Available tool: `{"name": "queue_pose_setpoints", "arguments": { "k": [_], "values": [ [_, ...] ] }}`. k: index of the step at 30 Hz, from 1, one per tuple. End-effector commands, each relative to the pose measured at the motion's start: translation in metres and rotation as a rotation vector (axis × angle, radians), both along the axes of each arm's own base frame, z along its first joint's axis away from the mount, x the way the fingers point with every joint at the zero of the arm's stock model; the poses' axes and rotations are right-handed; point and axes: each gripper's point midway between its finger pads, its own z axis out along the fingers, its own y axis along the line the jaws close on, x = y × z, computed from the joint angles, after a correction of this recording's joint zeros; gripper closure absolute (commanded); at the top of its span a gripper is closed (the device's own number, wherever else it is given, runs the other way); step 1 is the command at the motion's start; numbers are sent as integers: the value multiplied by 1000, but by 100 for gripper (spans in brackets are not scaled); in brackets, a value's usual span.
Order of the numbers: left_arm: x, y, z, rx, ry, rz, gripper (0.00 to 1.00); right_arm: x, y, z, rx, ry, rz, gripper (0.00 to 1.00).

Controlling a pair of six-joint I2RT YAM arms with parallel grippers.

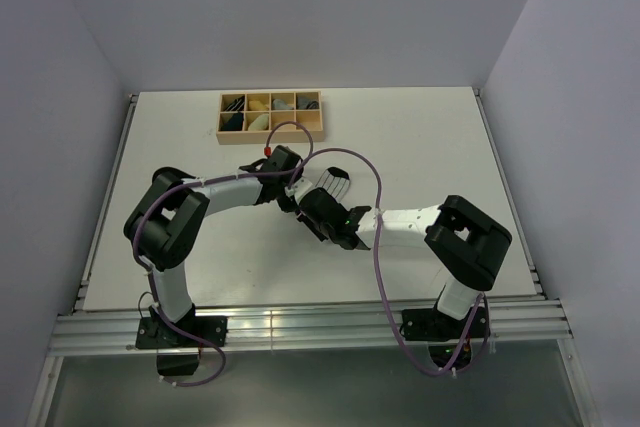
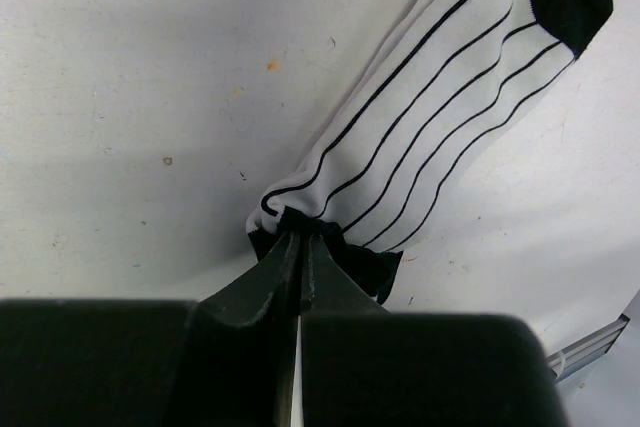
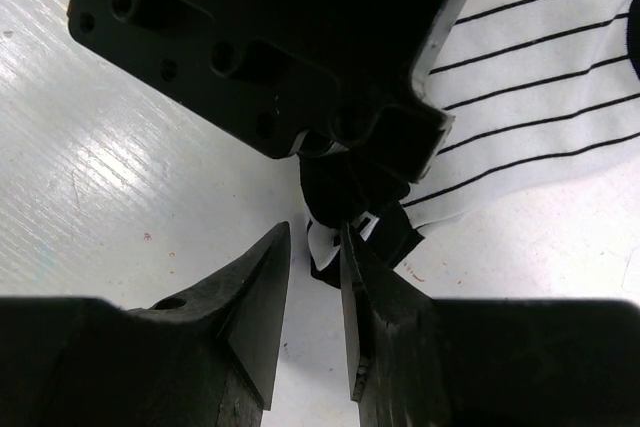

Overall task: Roll the socks
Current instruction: Roll the sock at the center of the board.

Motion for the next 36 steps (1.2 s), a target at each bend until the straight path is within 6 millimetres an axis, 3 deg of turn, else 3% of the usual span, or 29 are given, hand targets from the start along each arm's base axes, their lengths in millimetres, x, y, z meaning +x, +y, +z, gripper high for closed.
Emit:
{"name": "queue_pose_setpoints", "arguments": {
  "k": [1, 6, 26, 29, 32, 33, 36],
  "values": [
    [-21, 19, -30, 116, 88, -34, 93, 16, 17, 30, 51, -87, -1, 66],
    [-21, 19, -31, 115, 92, -36, 93, 18, 18, 29, 36, -90, 4, 66],
    [-23, 19, -33, 128, 104, -52, 93, -7, -9, -32, -80, 90, -97, 66],
    [-23, 21, -32, 129, 102, -48, 93, -11, -12, -38, -90, 119, -121, 73],
    [-23, 22, -30, 128, 96, -39, 92, -16, -17, -45, -96, 153, -146, 96],
    [-22, 23, -28, 125, 89, -31, 92, -18, -16, -46, -82, 166, -148, 100],
    [-23, 26, -23, 120, 77, 0, 89, -26, -12, -45, 24, 245, -150, 100]
  ]
}}
